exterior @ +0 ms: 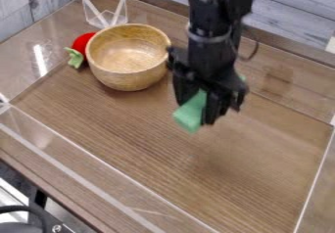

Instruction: Put the green block in the brown bowl

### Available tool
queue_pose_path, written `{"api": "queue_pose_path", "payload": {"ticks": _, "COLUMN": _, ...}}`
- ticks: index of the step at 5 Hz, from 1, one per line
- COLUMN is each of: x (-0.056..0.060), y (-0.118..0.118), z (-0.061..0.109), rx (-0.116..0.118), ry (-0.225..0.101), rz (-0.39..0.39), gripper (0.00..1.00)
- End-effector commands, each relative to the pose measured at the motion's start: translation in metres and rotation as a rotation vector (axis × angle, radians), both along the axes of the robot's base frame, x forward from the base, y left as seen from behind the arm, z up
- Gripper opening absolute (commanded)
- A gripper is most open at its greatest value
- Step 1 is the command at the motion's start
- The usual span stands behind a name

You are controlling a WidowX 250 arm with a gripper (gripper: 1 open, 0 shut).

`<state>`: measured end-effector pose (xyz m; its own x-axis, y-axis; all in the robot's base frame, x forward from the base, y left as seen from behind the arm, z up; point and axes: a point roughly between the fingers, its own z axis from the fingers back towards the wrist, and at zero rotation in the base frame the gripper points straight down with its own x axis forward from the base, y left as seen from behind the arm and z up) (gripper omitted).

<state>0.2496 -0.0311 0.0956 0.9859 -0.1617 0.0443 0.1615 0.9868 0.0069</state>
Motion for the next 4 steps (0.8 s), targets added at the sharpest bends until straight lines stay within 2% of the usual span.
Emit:
{"api": "queue_pose_path", "payload": {"ticks": 1, "x": 0.017, "y": 0.021, "z": 0.036, "rx": 0.007, "ry": -0.097, "rz": 0.086, "gripper": 0.0}}
{"api": "queue_pose_path", "payload": {"ticks": 2, "x": 0.031, "y": 0.039, "z": 0.038, "rx": 0.01, "ry": -0.11, "rz": 0.093, "gripper": 0.0}}
{"api": "queue_pose_path", "payload": {"ticks": 3, "x": 0.04, "y": 0.038, "z": 0.03, "rx": 0.008, "ry": -0.11, "rz": 0.07, "gripper": 0.0}}
{"api": "queue_pose_path", "payload": {"ticks": 4, "x": 0.047, "y": 0.043, "z": 0.023, "rx": 0.013, "ry": -0.111, "rz": 0.112, "gripper": 0.0}}
